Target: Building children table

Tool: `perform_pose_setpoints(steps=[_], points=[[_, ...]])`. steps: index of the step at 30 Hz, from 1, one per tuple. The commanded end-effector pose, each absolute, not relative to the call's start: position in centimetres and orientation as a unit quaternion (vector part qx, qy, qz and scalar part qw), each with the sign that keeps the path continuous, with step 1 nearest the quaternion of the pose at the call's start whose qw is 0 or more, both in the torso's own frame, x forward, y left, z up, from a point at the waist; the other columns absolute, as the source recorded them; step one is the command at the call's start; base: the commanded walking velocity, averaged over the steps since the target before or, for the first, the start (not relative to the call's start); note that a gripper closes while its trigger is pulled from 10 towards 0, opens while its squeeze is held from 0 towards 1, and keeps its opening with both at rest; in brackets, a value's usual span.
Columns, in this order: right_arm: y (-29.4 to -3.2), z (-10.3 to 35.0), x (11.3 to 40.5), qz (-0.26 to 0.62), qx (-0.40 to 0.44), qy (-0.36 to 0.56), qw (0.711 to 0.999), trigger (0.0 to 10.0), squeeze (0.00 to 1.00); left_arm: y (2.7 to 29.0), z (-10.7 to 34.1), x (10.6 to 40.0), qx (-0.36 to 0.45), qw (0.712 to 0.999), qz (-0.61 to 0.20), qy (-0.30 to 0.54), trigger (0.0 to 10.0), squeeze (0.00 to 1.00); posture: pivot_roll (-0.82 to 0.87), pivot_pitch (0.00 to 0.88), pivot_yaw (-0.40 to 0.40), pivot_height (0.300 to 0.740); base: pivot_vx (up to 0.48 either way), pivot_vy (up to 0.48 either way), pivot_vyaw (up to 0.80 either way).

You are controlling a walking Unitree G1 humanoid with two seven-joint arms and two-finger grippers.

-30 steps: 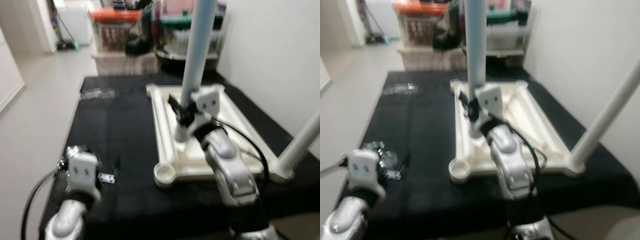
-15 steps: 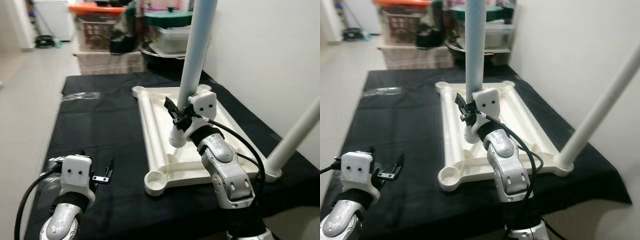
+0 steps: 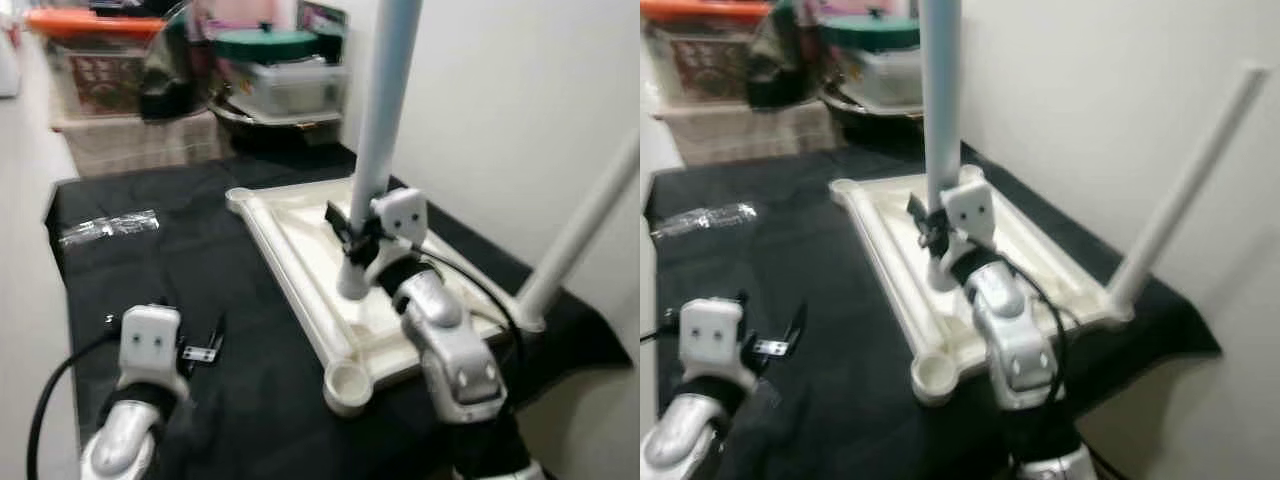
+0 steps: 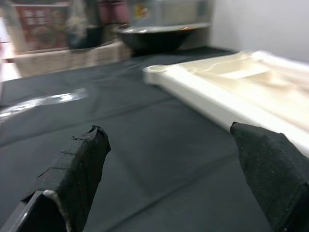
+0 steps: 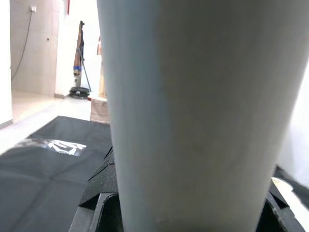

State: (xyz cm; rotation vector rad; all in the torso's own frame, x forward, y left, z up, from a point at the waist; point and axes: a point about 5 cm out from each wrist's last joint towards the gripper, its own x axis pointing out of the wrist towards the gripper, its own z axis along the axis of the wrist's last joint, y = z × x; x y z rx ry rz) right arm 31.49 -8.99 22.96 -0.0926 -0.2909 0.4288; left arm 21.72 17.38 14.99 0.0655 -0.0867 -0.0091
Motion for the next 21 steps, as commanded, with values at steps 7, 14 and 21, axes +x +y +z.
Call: perform_pose_setpoints(steps=[7,14,21], points=[[-9.05,23.06,31.63,0.21,-0.047,-0.148,0.965,10.0,0.0,17.03,14.55,21.85,0.061,0.997,-0.016,-0.032,10.0,0.0,0.07,0.0,-0.075,0.74,0.0,0.0,0.0],[-8.91,23.07,31.58,0.208,-0.045,-0.149,0.966,10.0,0.0,16.77,14.48,21.86,0.065,0.997,-0.028,-0.031,10.0,0.0,0.07,0.0,-0.069,0.74,0.0,-0.48,0.0],[-9.02,23.07,31.6,0.208,-0.04,-0.148,0.966,10.0,0.0,16.81,14.47,21.86,0.065,0.997,-0.024,-0.031,10.0,0.0,0.07,0.0,-0.068,0.74,0.0,-0.274,0.0]])
